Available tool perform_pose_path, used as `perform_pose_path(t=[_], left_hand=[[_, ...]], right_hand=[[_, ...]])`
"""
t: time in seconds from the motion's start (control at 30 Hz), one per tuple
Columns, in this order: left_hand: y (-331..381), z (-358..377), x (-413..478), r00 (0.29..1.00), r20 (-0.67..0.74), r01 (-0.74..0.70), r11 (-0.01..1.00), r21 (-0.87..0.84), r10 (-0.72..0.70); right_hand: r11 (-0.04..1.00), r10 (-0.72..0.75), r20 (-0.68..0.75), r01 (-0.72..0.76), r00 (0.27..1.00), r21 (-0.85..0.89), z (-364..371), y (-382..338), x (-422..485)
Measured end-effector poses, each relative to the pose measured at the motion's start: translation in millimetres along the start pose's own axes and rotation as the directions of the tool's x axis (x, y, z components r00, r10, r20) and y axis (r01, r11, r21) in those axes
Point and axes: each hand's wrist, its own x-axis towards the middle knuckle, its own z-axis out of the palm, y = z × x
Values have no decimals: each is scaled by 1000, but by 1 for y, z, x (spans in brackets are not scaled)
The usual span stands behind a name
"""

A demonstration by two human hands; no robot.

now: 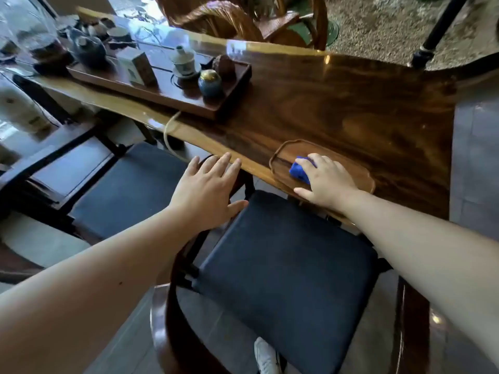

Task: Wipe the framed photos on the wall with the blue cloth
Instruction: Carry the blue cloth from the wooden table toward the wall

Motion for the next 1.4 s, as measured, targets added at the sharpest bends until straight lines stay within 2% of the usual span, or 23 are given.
perform_pose_path(t=[0.13, 0.27, 0.43, 0.57, 0.73, 0.83, 0.93, 1.17, 1.4], left_hand=[[8, 21, 17, 1000, 17, -16, 1000, -10, 16], [8, 34, 24, 999, 35, -29, 999, -20, 29], [-1, 43, 25, 999, 50, -21, 1000, -17, 22], [-11, 41, 20, 997, 72, 5, 1000, -11, -4], [-34, 24, -11, 997, 59, 41, 999, 31, -43], [-56, 7, -47, 995, 39, 93, 994, 65, -96], [-79, -15, -93, 984, -4, 178, 982, 67, -178], [-126, -79, -215, 938, -98, 343, 933, 111, -333], [-155, -141, -335, 876, -202, 473, 864, 172, -439]], right_hand=[[996, 86, 44, -86, 995, -5, 28, 23, 7], [994, 109, 98, -110, 989, 13, 47, 29, 17], [993, 117, 38, -117, 992, -6, 50, 29, 28], [990, 122, 49, -124, 991, 59, 40, 15, 34], [989, -56, -24, 59, 998, 135, 16, -39, 33], [964, -225, -94, 236, 970, 122, -9, -90, 35], [925, -361, -141, 373, 922, 68, -40, -144, 33], [806, -571, -237, 591, 786, 16, -120, -270, 12], [713, -668, -343, 700, 660, -41, -190, -390, -18]])
